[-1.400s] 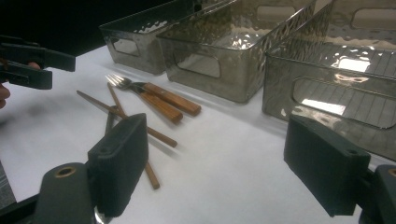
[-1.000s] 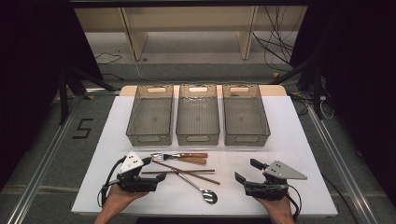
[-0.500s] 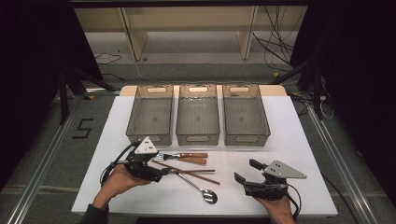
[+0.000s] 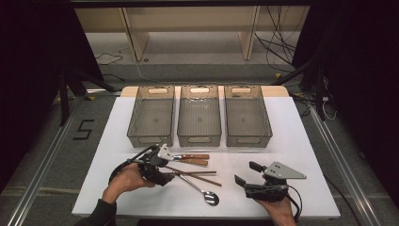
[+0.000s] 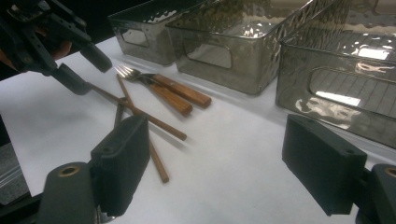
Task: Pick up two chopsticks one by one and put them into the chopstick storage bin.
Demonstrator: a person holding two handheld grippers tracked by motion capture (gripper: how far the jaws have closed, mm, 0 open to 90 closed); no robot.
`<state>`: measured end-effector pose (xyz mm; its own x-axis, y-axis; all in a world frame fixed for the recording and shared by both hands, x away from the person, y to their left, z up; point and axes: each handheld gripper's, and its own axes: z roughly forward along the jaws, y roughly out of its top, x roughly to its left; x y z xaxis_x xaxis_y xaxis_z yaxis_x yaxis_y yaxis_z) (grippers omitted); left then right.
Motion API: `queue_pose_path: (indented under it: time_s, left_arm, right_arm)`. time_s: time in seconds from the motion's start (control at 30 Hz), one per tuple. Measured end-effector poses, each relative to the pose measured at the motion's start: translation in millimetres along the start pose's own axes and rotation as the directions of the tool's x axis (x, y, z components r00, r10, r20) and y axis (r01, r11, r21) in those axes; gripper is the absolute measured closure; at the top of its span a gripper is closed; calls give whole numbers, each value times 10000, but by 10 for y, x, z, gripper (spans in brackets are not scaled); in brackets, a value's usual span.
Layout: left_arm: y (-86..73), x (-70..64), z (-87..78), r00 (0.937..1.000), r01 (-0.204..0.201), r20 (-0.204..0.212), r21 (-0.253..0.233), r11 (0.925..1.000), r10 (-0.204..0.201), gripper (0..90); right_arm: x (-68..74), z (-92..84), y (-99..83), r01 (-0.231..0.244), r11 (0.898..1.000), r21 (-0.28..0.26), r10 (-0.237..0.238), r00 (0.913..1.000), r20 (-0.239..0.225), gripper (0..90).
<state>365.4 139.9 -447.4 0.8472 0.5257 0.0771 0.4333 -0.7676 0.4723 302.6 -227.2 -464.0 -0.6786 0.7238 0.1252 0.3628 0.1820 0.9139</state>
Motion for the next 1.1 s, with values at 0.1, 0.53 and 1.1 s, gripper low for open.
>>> queue_pose_path:
  time_s: [0.1,0.53,1.1]
  left_arm:
    - [11,7,50,9997,-255,62,291,9993,253,469]
    - [43,40,233,9949,-942,459,1129,9891,895,575]
    - [94,63,270,9821,-1601,1226,1459,9762,1428,735]
  right_arm:
    - [0,6,-2,18,10000,34,-18,10000,-5,243]
    - [4,26,-7,6,9999,123,-5,10000,-92,248]
    - [3,43,-12,-49,9997,225,54,9997,-218,251]
